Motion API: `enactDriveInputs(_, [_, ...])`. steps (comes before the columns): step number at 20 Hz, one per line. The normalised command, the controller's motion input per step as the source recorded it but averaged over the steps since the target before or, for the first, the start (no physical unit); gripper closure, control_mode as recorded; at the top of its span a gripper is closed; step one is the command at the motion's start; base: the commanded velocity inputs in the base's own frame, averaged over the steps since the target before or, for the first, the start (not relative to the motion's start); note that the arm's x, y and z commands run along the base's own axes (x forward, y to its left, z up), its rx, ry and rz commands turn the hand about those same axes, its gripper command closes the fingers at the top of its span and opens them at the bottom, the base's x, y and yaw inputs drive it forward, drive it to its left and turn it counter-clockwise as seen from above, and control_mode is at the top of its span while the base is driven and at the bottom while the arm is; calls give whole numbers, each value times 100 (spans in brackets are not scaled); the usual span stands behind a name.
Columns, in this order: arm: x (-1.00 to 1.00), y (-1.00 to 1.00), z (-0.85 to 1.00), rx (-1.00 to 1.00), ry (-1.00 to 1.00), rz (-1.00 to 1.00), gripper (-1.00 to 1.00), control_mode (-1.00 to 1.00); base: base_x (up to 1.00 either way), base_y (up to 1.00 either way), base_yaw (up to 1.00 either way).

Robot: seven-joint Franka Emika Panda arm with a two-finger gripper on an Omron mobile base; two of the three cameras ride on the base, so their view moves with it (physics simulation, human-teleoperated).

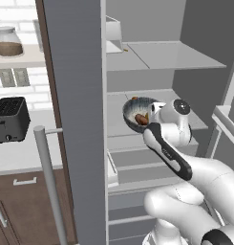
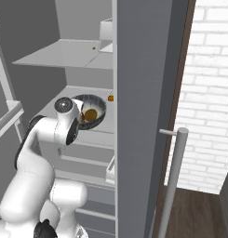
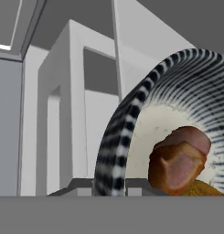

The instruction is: Pick the chicken drumstick and avocado from their plates and place them in the bowl. Then put the bowl in the fridge.

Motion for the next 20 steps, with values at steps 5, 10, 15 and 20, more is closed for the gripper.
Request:
enactDriveInputs(5, [46,0,-13,0,6,0,100,-100,0,0,0])
enactDriveInputs(10, [41,0,-28,0,1,0,100,-100,0,0,0])
enactDriveInputs(15, [42,0,-26,-3,0,0,100,-100,0,0,0])
enactDriveInputs(20, [38,0,-5,-3,0,0,100,-100,0,0,0])
